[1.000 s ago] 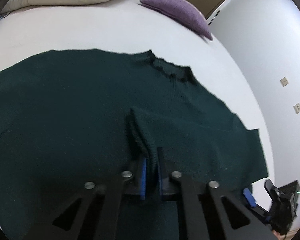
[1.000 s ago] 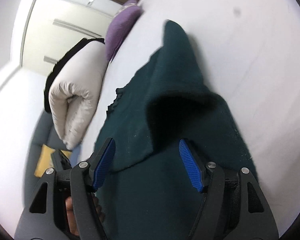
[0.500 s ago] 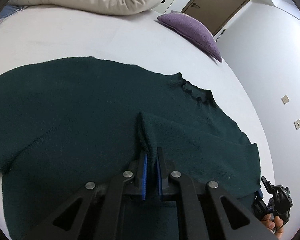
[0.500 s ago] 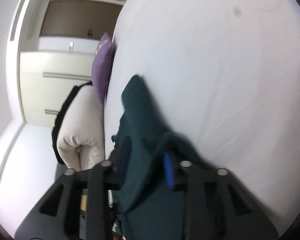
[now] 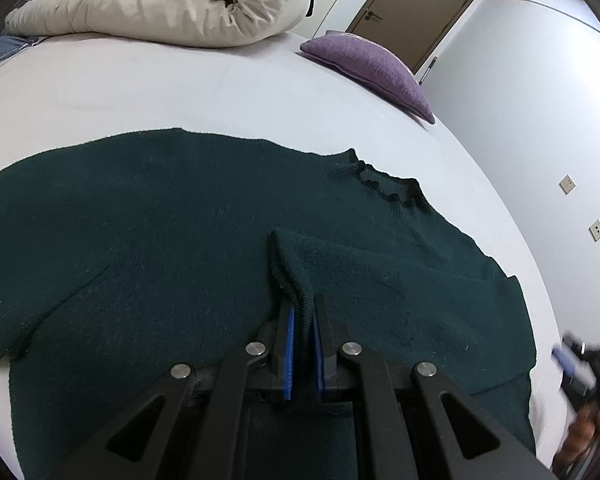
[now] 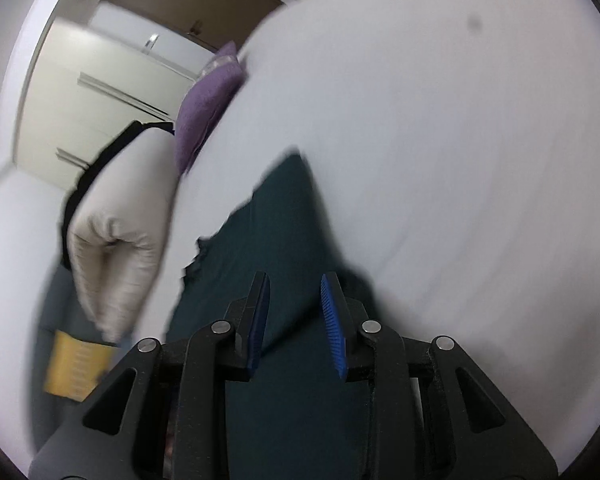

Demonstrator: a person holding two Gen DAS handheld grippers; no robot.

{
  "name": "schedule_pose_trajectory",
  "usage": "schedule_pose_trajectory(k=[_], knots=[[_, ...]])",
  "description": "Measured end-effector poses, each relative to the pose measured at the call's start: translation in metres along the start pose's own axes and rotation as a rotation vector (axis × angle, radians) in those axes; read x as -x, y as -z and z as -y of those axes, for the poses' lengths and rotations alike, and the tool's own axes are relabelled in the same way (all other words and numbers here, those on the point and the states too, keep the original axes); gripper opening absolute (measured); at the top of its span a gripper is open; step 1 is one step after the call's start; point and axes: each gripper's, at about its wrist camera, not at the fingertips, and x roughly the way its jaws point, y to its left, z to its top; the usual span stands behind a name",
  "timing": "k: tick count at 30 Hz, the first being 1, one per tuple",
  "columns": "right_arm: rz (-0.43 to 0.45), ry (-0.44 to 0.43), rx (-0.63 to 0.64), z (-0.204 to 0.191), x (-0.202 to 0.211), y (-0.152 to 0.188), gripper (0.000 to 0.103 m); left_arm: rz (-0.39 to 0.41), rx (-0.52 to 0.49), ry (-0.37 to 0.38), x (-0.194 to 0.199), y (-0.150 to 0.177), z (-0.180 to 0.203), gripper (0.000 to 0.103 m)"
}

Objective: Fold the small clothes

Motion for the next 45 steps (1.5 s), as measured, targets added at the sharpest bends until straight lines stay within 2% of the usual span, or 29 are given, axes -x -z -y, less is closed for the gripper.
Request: schedule_pose_trajectory(k=[2, 6, 8, 10, 11, 13, 16, 19, 23, 25, 27, 30, 31, 32, 34, 39, 45], knots=[[0.005, 0.026, 0.071, -0.01, -0.006, -0.015, 0.027, 0.004, 0.001, 0.006, -0.001, 0.001, -0.001, 0.009], [-0.085, 0.125, 0.226, -0.037, -0.067, -0.051, 0.027, 0.008, -0.008, 0.007, 0.001, 0.0, 0.0, 0.009], [-0.139, 0.206, 0.271, -0.042, -0.102, -0.065, 0.027, 0.008, -0.023, -0.002, 0.0, -0.001, 0.002, 0.009], [-0.164, 0.237, 0.302, -0.045, -0.124, -0.07, 0.024, 0.012, -0.037, -0.011, -0.001, -0.001, 0.003, 0.01], [-0.159, 0.256, 0.332, -0.045, -0.13, -0.072, 0.022, 0.015, -0.039, -0.014, -0.001, 0.0, 0.003, 0.01], [-0.128, 0.321, 0.384, -0.046, -0.136, -0.076, 0.01, 0.029, -0.035, -0.012, -0.001, 0.003, 0.001, 0.01], [-0.121, 0.315, 0.406, -0.041, -0.137, -0.081, 0.006, 0.053, -0.034, -0.011, 0.0, 0.007, 0.0, 0.011], [-0.096, 0.366, 0.534, -0.048, -0.148, -0.076, 0.005, 0.045, -0.03, -0.007, -0.003, 0.005, -0.001, 0.011], [-0.095, 0.32, 0.442, -0.05, -0.125, -0.081, 0.01, 0.035, -0.02, 0.004, -0.006, 0.001, -0.004, 0.012], [-0.057, 0.234, 0.438, -0.057, -0.092, -0.066, 0.011, 0.034, -0.023, 0.0, -0.007, 0.0, -0.003, 0.012], [-0.078, 0.181, 0.487, -0.063, -0.068, -0.037, 0.011, 0.035, -0.027, -0.003, -0.007, 0.0, -0.002, 0.012], [-0.146, 0.236, 0.525, -0.047, -0.073, -0.007, 0.011, 0.034, -0.022, 0.0, -0.006, 0.0, -0.002, 0.012], [-0.158, 0.227, 0.516, -0.033, -0.079, -0.004, 0.01, 0.036, -0.023, -0.001, -0.006, -0.001, -0.001, 0.012], [-0.136, 0.186, 0.502, -0.025, -0.079, -0.006, 0.007, 0.037, -0.03, -0.008, -0.006, -0.003, 0.001, 0.012], [-0.141, 0.172, 0.462, -0.021, -0.075, -0.011, 0.005, 0.046, -0.056, -0.022, -0.006, -0.008, 0.005, 0.01], [-0.102, 0.249, 0.546, -0.034, -0.072, 0.0, 0.005, 0.065, -0.057, -0.047, -0.004, -0.008, 0.002, 0.01], [-0.099, 0.23, 0.527, -0.025, -0.07, 0.0, 0.005, 0.061, -0.069, -0.09, -0.005, -0.002, 0.002, 0.012]])
